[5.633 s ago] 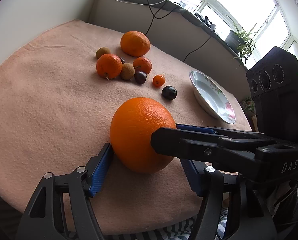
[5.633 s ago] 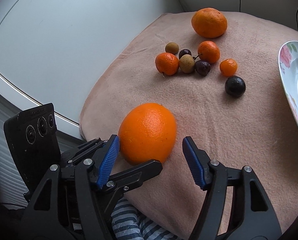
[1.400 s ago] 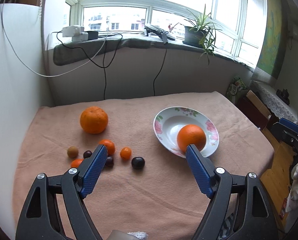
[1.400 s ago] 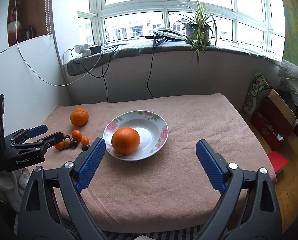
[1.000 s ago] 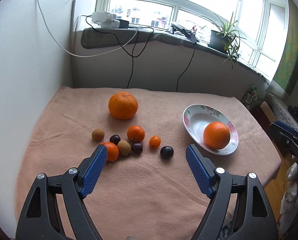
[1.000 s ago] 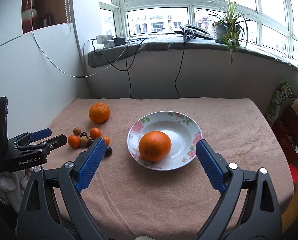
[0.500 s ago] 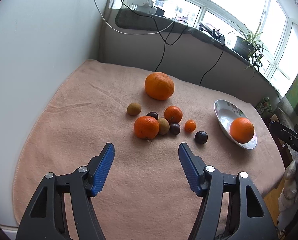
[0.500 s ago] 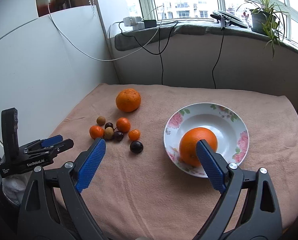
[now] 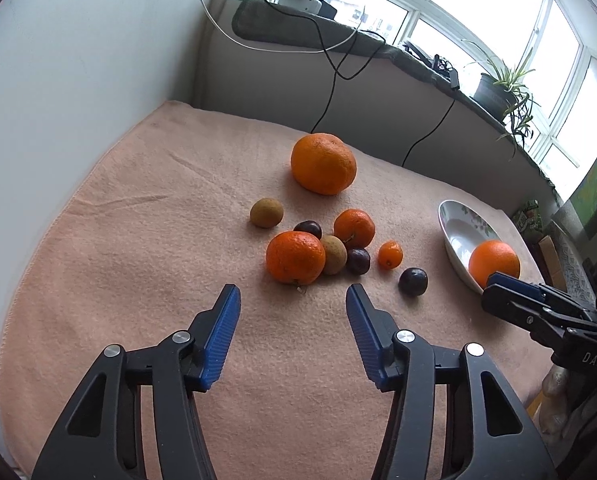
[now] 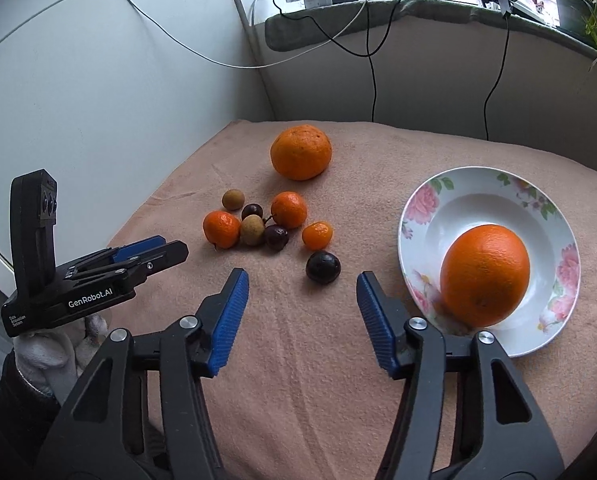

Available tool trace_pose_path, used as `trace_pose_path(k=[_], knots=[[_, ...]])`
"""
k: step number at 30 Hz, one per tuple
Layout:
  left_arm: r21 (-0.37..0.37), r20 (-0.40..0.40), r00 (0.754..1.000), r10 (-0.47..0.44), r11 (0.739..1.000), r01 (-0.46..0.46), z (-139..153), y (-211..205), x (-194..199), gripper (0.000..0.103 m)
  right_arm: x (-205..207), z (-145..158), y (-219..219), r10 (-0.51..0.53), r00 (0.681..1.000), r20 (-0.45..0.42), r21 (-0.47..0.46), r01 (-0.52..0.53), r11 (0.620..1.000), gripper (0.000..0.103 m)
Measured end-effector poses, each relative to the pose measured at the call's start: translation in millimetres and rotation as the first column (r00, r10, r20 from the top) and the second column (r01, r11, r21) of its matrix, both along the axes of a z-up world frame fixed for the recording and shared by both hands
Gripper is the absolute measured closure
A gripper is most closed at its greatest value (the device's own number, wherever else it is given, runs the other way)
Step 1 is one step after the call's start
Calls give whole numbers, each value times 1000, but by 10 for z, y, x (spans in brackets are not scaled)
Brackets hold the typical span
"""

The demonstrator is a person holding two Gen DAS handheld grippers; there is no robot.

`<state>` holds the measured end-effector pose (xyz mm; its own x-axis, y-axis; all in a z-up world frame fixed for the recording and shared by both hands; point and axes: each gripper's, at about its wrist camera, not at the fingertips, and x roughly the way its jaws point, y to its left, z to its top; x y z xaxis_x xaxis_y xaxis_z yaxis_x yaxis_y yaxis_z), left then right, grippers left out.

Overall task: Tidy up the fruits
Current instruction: 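Grasp a tangerine with the left gripper while the right gripper grasps a dark plum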

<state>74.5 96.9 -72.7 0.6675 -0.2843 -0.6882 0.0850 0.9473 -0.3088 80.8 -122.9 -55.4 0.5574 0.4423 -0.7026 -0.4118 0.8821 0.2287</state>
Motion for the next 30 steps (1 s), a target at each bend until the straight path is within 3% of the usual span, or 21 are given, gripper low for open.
trace_pose_path(k=[5,20,30], knots=[[-3,-5,1000,-9,1000,9,-38,-17,103,52,108,-168,86,-13,1000,-20,-39,13,999,56],[-10,-29,1000,-11,1000,11,-177,-36,300,52,391,-356,193,-16,999,-40,-101,12,995,57],[-37,-50,999,-17,999,15,-260,-35,406,52,537,-498,301,1,998,-64,-128,-9,992,65]])
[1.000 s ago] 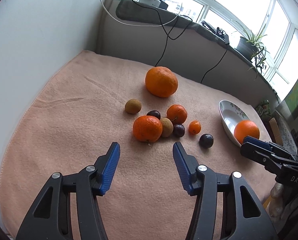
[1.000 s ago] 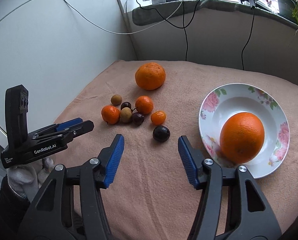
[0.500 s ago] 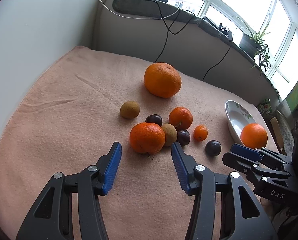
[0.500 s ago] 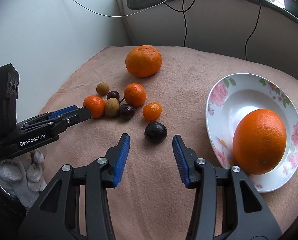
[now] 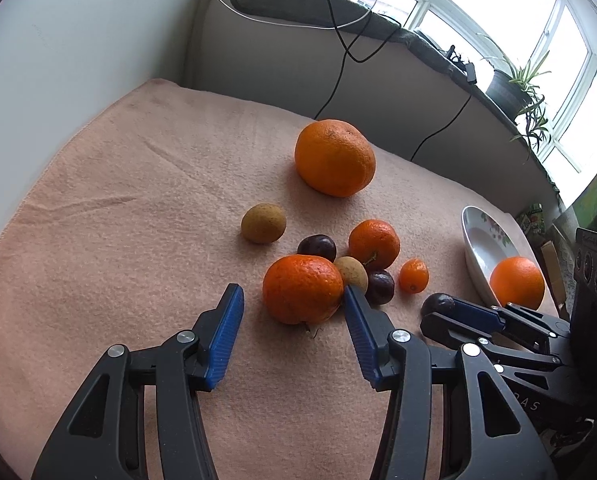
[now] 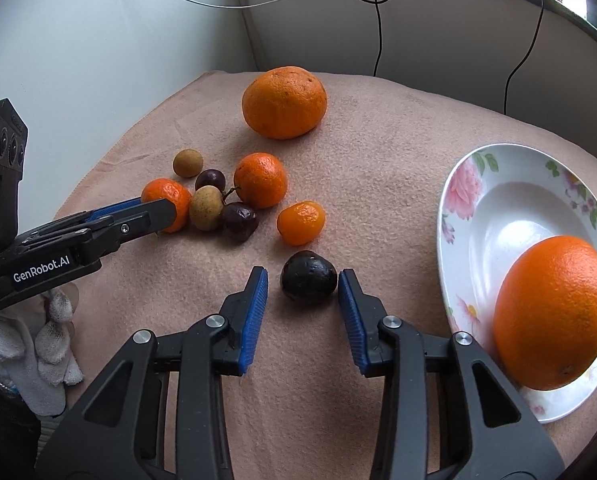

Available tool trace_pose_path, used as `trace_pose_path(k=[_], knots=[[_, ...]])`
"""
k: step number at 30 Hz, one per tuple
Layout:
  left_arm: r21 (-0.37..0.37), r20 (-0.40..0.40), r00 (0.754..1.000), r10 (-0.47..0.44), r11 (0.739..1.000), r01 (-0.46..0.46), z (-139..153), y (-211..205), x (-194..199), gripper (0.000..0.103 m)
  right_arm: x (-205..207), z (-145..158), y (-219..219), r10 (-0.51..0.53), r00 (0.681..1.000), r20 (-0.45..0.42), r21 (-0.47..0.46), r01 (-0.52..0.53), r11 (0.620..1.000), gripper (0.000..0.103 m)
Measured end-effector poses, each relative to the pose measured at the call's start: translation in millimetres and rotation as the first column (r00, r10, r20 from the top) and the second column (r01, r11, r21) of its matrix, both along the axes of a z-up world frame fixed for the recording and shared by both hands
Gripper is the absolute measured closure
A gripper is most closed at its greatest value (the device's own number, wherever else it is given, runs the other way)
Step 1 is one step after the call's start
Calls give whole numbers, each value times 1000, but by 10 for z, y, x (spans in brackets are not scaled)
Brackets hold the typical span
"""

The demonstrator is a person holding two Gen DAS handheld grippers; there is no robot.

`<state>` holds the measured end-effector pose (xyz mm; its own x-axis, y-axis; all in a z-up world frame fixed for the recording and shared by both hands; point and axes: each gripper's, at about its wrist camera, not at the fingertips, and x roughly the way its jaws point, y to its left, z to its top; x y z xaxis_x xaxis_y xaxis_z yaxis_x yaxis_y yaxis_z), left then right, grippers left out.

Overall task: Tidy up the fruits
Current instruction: 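Grasp a tangerine with the left gripper while the right gripper grasps a dark plum, then carry the tangerine and plum into the bowl and open both grippers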

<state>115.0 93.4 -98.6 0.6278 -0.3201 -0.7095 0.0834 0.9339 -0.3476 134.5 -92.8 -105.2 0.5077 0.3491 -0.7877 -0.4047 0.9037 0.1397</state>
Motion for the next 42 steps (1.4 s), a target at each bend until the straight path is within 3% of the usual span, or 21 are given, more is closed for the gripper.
trace_pose_path(k=[9,22,42], knots=[[-17,-8,1000,-13,1000,13,-13,-23,32,62,38,-22,25,8,1000,2,-8,-8,1000,73],[-16,18,1000,20,1000,-20,45,-48,-19,63,-32,39,-65,26,1000,7,35,-26,999,73],[-32,77,997,-14,999,17,312,-393,-115,63,-327,495,-377,26,995,95,124,-38,992,73]])
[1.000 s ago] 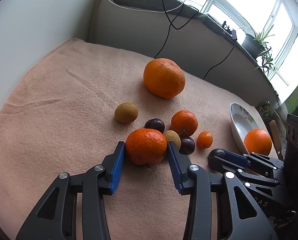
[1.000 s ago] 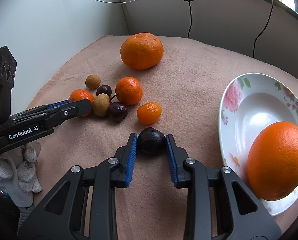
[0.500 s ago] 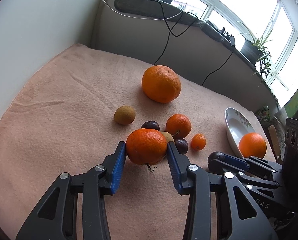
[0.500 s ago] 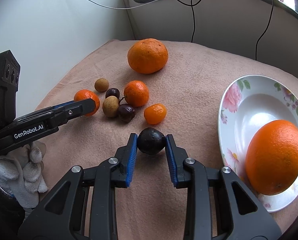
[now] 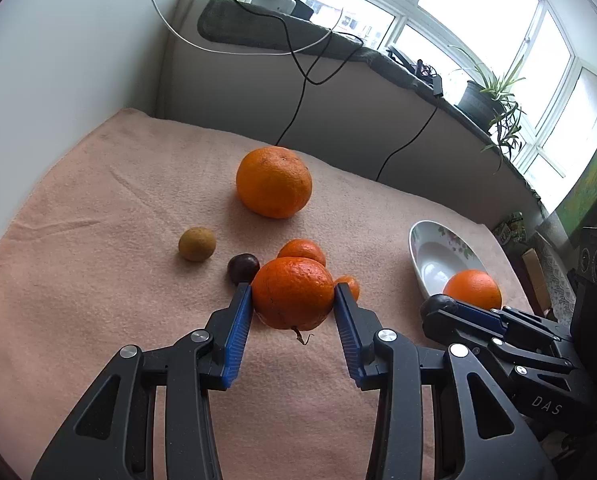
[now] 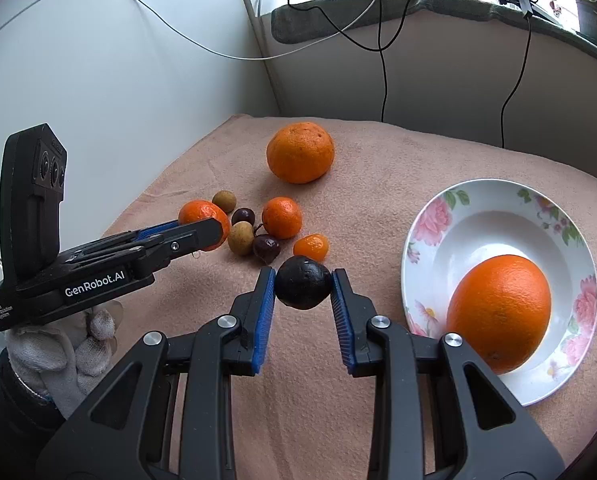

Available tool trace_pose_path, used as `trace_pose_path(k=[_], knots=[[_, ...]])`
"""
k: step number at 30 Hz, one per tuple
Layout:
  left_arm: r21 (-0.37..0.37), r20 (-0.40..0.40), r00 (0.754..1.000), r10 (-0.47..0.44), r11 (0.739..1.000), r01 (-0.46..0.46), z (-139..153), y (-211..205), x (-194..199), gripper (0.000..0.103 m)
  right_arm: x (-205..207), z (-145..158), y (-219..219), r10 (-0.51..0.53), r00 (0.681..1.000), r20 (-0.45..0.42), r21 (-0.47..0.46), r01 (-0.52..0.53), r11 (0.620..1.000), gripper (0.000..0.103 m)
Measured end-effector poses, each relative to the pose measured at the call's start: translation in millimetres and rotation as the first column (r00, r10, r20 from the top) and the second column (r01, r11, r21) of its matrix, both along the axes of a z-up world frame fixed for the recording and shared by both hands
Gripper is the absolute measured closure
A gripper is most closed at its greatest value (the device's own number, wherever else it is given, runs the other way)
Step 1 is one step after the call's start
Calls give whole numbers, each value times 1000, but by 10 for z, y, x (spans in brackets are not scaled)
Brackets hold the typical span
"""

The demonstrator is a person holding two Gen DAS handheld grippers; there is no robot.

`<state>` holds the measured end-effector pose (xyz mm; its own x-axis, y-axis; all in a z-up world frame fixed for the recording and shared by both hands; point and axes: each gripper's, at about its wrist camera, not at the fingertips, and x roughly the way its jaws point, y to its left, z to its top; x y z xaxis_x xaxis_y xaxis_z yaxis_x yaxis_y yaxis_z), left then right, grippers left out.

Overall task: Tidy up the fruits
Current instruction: 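Carry the tangerine and plum into the bowl and open both grippers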

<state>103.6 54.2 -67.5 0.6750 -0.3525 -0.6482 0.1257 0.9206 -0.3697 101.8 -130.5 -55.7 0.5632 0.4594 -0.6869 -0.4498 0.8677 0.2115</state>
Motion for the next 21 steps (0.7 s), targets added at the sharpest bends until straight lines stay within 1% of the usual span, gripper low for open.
trace_pose_path(k=[8,21], knots=[[-1,16,999,-47,999,47,85,-273,21,63,-79,132,-271,-34,999,28,19,33,999,73],[7,22,993,-115,993,114,123,-677,84,63,-151,258,-808,-126,991,53,53,123,991,73]])
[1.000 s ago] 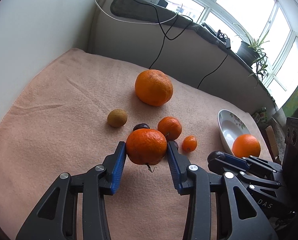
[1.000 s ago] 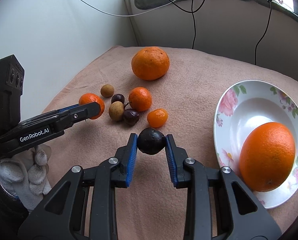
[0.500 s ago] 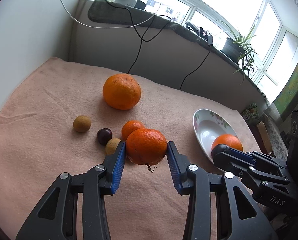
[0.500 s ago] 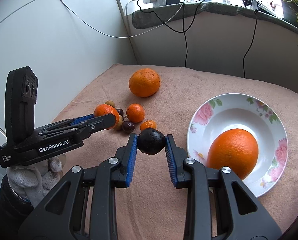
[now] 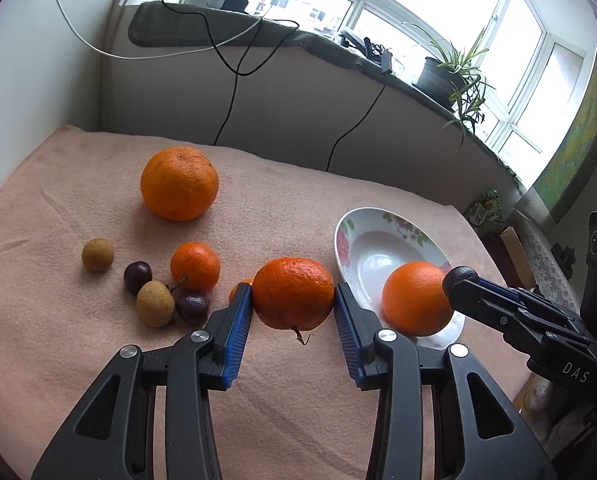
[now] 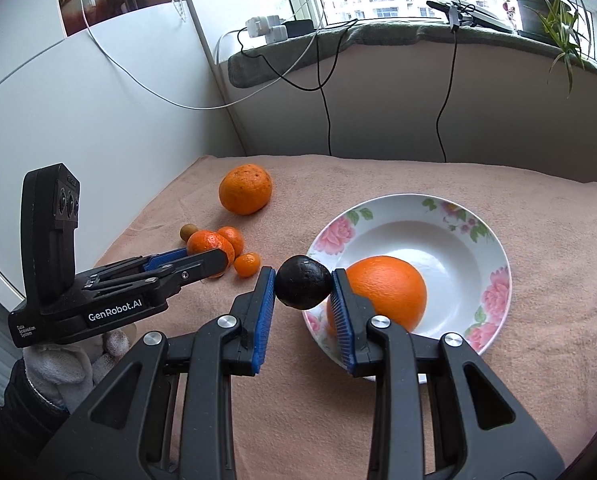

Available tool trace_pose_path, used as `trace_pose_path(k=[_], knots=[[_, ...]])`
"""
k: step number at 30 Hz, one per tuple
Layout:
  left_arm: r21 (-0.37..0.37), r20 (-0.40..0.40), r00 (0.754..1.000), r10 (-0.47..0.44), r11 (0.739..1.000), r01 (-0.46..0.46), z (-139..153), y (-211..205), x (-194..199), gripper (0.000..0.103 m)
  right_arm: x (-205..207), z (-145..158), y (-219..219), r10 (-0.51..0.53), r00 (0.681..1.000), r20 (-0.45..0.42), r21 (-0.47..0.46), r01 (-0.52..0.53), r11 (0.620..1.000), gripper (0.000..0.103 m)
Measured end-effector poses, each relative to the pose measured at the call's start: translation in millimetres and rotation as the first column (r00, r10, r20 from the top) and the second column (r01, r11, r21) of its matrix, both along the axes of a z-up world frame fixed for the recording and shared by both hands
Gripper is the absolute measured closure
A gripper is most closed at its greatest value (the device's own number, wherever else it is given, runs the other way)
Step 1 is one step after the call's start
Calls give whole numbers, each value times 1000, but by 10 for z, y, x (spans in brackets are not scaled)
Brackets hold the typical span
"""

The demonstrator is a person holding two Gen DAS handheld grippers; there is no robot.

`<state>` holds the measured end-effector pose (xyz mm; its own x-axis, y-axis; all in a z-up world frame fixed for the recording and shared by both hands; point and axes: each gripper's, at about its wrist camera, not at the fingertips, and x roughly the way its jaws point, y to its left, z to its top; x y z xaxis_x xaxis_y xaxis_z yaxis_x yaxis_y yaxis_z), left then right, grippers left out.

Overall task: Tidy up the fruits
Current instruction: 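Carry the tangerine and plum into the bowl and open both grippers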

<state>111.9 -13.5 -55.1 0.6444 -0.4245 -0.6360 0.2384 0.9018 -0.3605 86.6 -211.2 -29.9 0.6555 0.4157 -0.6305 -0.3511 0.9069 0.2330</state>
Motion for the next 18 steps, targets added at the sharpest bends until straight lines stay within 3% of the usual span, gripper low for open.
trace_pose_path(k=[18], knots=[[9,-12,996,-86,996,86,-30,-478,101,63,36,-154,-696,-138,989,-45,-9,137,990,73]])
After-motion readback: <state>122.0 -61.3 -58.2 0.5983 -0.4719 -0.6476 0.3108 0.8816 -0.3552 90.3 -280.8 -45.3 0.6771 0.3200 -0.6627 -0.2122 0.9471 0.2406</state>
